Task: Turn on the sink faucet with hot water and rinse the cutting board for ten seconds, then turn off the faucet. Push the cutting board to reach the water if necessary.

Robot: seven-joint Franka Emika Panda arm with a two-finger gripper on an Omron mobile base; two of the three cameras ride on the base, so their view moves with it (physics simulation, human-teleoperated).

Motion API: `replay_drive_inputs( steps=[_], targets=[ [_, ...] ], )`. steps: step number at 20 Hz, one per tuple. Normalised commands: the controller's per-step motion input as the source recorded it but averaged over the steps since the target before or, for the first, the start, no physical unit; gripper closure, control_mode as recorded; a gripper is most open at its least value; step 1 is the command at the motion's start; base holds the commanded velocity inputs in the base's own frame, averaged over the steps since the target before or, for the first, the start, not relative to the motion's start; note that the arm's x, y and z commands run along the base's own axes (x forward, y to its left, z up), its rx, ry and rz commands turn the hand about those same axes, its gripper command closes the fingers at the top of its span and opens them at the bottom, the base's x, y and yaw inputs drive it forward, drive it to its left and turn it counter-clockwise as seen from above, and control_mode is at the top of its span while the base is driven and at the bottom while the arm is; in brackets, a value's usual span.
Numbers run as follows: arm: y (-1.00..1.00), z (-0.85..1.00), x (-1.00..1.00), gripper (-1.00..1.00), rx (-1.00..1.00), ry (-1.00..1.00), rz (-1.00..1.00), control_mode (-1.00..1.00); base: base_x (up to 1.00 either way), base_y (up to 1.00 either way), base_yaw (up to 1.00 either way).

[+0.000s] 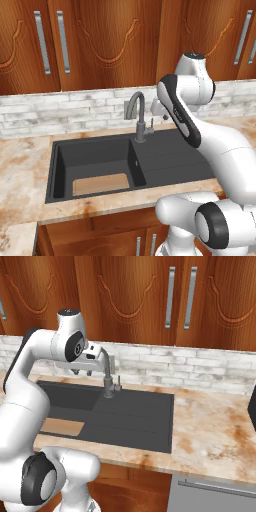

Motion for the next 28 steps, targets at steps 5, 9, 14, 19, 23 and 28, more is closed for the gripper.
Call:
replay_drive_inputs(
  steps=[5,9,14,19,23,28],
  targets=[
    [-0.05,-0.17,0.0,-1.0,0.0,-0.08,0.01,-1.0,0.0,0.0,0.0],
    [-0.29,-0.25,-0.04,-1.0,0.05,-0.19,0.03,-1.0,0.0,0.0,0.0],
    [-0.29,-0.23,0.0,-1.0,0.03,-0.22,0.03,-1.0,0.0,0.0,0.0],
    [-0.33,-0.18,0.0,-1.0,0.04,-0.18,0.02,-1.0,0.0,0.0,0.0],
    [-0.32,-0.16,0.05,-1.0,0.04,-0.15,0.01,-1.0,0.0,0.0,0.0],
    [-0.27,-0.21,0.11,-1.0,0.05,-0.14,0.0,-1.0,0.0,0.0,0.0]
  ],
)
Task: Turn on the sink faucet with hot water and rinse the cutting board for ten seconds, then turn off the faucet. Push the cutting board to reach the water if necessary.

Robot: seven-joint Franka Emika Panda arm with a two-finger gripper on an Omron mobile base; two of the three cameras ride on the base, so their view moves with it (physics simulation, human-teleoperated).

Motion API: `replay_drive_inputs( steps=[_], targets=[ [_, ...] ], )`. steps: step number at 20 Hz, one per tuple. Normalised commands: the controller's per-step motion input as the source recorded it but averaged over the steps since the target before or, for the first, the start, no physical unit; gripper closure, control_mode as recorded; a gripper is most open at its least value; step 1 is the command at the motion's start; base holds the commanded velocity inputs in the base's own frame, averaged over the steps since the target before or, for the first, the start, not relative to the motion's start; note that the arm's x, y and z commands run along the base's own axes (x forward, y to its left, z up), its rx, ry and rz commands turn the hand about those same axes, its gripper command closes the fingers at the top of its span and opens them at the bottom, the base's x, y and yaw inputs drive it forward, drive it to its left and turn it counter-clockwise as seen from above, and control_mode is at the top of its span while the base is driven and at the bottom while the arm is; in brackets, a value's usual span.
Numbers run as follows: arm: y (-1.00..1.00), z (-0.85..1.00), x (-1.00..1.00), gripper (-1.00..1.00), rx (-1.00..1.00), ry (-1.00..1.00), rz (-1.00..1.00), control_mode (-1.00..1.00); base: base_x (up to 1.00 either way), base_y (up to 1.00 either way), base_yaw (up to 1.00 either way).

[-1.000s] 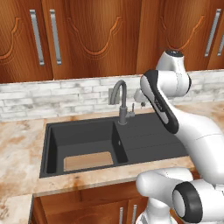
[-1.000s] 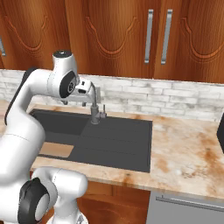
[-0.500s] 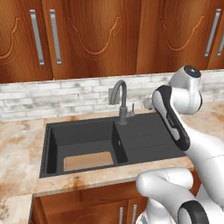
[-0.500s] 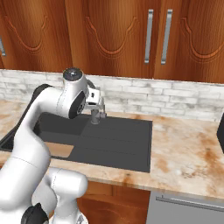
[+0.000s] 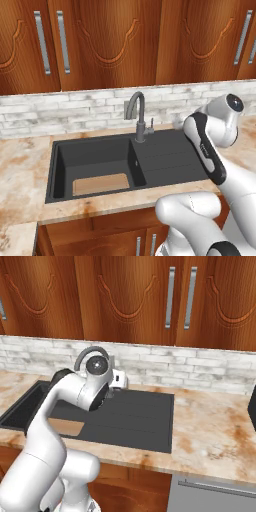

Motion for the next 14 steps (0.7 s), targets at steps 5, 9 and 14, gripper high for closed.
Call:
replay_drive_inputs(
  steps=[5,9,14],
  targets=[
    [-0.17,-0.17,0.24,-1.0,0.04,-0.13,0.0,-1.0,0.0,0.0,0.0],
    [-0.01,-0.18,0.42,-1.0,0.0,-0.08,0.0,-1.0,0.0,0.0,0.0],
    [0.0,-0.19,0.34,-1.0,0.0,-0.06,0.0,-1.0,0.0,0.0,0.0]
  ],
)
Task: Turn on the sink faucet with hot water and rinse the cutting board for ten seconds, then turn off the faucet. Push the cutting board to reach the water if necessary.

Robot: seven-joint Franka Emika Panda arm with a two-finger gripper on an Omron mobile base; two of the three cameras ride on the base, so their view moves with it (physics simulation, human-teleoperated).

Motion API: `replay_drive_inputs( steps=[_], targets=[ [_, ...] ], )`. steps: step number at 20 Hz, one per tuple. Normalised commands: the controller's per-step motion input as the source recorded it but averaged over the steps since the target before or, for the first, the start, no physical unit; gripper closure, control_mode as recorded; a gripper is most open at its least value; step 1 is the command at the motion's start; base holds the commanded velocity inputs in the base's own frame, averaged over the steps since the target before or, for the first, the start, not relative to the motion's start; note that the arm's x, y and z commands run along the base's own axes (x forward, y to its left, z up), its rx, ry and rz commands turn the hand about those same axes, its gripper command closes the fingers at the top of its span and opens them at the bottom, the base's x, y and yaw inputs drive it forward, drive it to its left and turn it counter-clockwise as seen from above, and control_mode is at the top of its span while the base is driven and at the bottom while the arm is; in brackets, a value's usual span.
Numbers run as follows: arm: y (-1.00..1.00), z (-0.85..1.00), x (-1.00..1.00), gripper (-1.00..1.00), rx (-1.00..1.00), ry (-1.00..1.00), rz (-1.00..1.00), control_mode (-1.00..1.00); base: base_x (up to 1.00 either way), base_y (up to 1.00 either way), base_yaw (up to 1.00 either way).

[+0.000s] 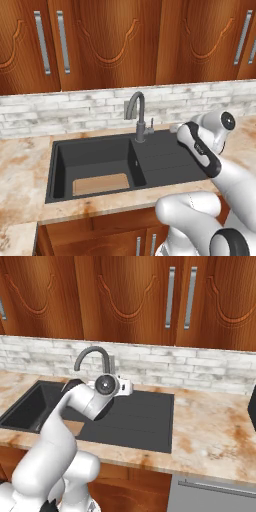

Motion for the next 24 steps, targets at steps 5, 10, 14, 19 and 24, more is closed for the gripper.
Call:
replay_drive_inputs(
  steps=[5,10,14,19,24],
  targets=[
    [0.0,-0.07,0.41,-1.0,0.0,-0.06,0.0,-1.0,0.0,0.0,0.0],
    [0.0,-0.04,0.4,-1.0,0.0,-0.04,0.0,-1.0,0.0,0.0,0.0],
    [0.0,-0.01,0.29,-1.0,0.0,-0.06,0.0,-1.0,0.0,0.0,0.0],
    [0.0,-0.18,0.18,-1.0,0.0,-0.06,-0.01,-1.0,0.0,0.0,0.0],
    [0.0,-0.28,0.09,-1.0,0.0,-0.09,0.0,-1.0,0.0,0.0,0.0]
  ],
)
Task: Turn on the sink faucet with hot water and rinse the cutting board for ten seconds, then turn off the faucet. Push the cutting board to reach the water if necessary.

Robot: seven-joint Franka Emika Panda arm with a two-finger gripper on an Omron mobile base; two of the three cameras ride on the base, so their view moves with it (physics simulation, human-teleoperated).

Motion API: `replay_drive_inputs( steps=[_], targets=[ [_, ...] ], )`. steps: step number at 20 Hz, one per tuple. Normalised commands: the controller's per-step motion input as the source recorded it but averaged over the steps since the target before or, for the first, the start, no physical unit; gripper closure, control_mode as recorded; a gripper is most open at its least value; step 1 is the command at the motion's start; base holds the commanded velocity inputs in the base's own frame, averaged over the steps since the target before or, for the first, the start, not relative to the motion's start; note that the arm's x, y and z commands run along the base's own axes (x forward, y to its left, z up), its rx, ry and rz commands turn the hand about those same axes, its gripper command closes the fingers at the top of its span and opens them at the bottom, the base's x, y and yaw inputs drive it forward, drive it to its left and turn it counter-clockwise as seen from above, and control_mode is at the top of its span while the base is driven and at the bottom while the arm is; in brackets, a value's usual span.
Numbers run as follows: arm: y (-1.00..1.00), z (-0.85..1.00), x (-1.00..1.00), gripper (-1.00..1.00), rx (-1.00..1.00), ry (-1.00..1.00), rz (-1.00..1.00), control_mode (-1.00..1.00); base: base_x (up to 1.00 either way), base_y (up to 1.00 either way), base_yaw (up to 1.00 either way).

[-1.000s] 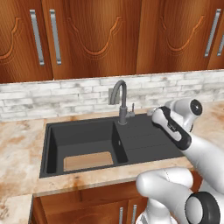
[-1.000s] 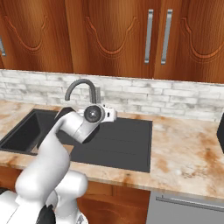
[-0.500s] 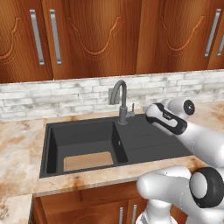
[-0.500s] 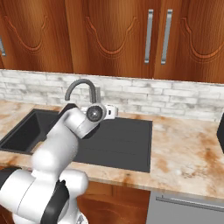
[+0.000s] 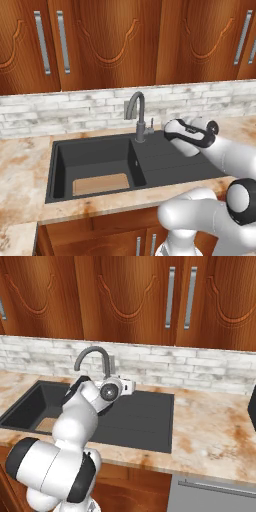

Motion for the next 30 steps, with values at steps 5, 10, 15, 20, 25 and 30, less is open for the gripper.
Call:
replay_drive_inputs(
  steps=[5,10,15,20,25,30],
  targets=[
    [0.0,-0.25,0.06,-1.0,0.0,-0.09,0.0,-1.0,0.0,0.0,0.0],
    [0.0,-0.19,0.03,-1.0,0.0,-0.06,0.0,-1.0,0.0,0.0,0.0],
    [0.0,-0.18,0.03,-1.0,0.0,-0.04,0.0,-1.0,0.0,0.0,0.0],
    [0.0,-0.13,0.11,-1.0,0.0,-0.02,0.0,-1.0,0.0,0.0,0.0],
    [0.0,-0.02,0.17,-1.0,0.0,-0.01,0.0,-1.0,0.0,0.0,0.0],
    [0.0,0.0,0.24,-1.0,0.0,0.0,0.0,-1.0,0.0,0.0,0.0]
  ],
)
